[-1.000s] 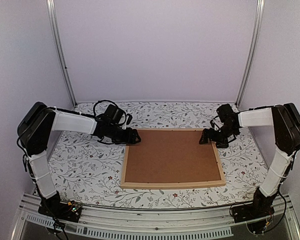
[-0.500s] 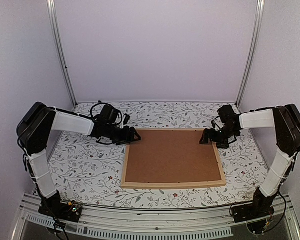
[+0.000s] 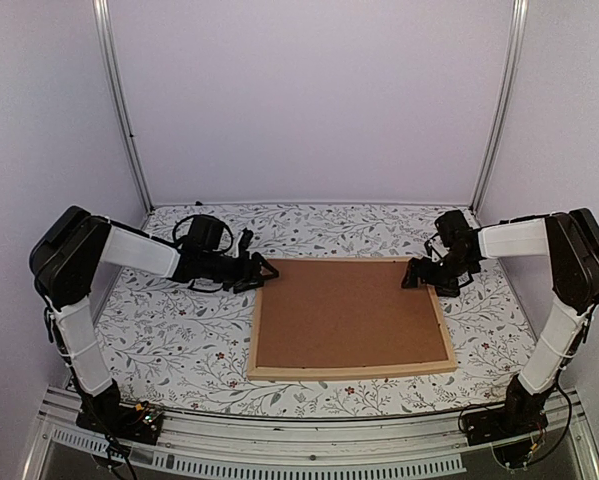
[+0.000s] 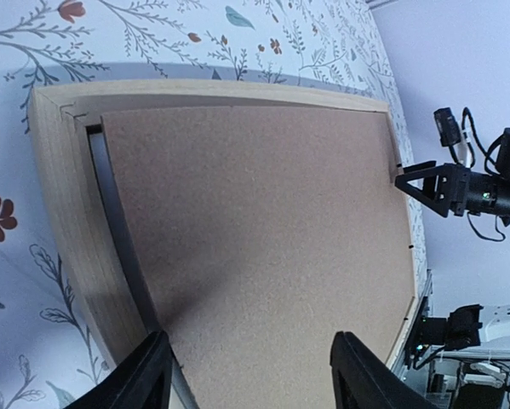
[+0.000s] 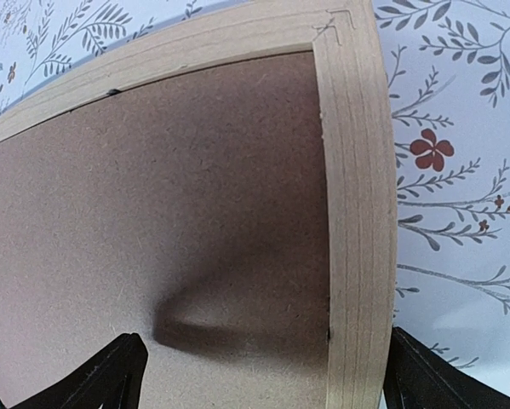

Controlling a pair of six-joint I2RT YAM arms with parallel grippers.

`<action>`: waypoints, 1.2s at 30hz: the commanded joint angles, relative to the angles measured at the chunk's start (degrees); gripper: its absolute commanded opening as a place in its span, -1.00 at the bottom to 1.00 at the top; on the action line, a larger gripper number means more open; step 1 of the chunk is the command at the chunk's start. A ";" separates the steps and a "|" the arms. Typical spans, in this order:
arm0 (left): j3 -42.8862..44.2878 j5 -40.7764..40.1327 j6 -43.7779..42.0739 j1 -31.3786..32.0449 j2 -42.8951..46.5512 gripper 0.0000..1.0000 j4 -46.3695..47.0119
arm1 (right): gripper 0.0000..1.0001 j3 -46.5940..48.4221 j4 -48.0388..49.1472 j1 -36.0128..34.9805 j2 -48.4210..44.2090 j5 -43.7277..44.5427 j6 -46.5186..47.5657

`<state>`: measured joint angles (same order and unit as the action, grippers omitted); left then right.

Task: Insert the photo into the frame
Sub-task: Pick up the backboard from the frame body.

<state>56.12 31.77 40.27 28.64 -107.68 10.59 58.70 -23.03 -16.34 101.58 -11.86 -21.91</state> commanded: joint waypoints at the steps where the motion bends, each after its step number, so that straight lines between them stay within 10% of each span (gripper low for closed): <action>1: 0.23 14.75 2.86 3.01 3.02 0.29 14.17 | 0.96 -1.24 1.14 -2.38 0.24 -8.29 -1.46; 36: 5.34 11.75 -1.56 7.08 6.37 0.27 11.75 | 0.96 1.07 -1.94 -2.39 2.50 -6.35 -0.50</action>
<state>58.26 33.89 38.65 29.30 -103.26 11.81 59.61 -24.53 -15.90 101.97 -9.47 -22.09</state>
